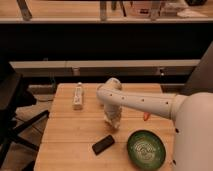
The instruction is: Wipe the white sponge on the table
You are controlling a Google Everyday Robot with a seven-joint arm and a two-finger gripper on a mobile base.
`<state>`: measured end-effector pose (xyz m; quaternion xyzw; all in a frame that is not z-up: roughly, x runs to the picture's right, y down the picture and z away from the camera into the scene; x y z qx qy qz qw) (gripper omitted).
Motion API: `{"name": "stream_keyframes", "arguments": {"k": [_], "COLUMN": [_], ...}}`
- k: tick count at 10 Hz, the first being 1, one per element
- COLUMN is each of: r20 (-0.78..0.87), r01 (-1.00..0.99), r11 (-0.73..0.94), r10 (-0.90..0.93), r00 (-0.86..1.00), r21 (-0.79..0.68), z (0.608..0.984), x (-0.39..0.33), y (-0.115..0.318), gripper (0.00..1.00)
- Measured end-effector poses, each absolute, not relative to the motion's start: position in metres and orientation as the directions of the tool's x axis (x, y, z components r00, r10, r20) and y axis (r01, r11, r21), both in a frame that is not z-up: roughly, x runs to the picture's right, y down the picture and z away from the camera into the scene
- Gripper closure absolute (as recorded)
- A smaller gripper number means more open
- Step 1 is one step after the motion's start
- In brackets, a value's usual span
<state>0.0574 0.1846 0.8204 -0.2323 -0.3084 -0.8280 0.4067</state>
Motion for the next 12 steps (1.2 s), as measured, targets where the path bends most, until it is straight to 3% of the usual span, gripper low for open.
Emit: {"name": "stream_keyframes", "arguments": {"k": [12], "r20": [0.598], "r01": [0.712], "r11": [-0.593], "r10": [-0.432], "r00": [-0.675], "r21": [0.375], "z": [0.826], "x": [0.043], "y": [0.174], "gripper": [0.99]}}
